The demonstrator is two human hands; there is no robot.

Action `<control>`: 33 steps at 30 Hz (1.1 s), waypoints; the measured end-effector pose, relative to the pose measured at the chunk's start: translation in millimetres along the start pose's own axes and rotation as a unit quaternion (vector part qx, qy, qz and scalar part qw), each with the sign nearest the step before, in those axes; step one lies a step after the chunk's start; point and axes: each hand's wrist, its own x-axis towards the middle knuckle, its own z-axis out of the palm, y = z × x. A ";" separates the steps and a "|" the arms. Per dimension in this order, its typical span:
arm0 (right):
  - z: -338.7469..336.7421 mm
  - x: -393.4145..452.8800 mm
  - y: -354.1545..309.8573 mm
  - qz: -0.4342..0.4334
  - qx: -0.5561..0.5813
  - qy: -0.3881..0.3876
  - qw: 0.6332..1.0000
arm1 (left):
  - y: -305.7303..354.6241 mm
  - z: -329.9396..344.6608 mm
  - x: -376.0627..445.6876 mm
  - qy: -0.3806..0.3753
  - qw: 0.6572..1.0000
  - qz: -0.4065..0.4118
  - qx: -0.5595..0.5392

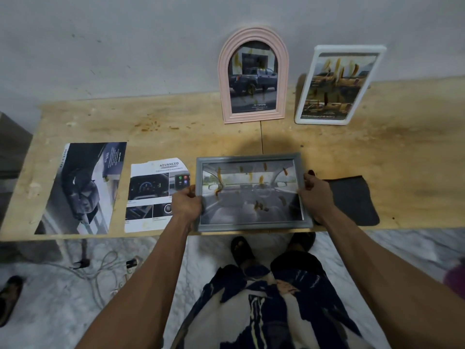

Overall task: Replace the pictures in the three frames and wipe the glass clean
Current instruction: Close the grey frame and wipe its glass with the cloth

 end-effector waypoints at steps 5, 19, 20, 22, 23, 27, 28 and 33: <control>2.5 -2.8 0.9 -0.020 -0.028 0.001 0.999 | -3.5 2.7 4.0 0.007 0.998 0.004 0.060; 5.4 -1.2 -5.9 -0.027 -0.143 -0.010 0.989 | 1.9 15.1 7.1 0.000 0.996 -0.002 0.086; 5.0 -1.6 -6.6 -0.029 -0.147 -0.011 0.989 | 1.1 15.2 7.0 0.004 0.995 0.001 0.095; 4.2 -1.9 -8.0 -0.021 -0.136 -0.007 0.990 | -1.8 15.6 8.6 0.013 0.994 0.006 0.110; 4.7 -1.1 -7.6 -0.016 -0.130 -0.004 0.991 | -2.5 16.9 8.0 0.016 0.994 0.005 0.112; 5.7 -0.2 -8.1 -0.015 -0.140 -0.013 0.990 | -1.2 19.1 5.0 0.030 0.991 0.022 0.127; 6.0 -0.5 -8.6 -0.014 -0.124 -0.015 0.992 | -0.9 18.6 4.1 0.027 0.989 0.030 0.140; -0.4 -5.6 0.8 -0.054 -0.124 0.129 0.982 | -0.8 19.4 -1.5 0.018 0.979 0.074 0.192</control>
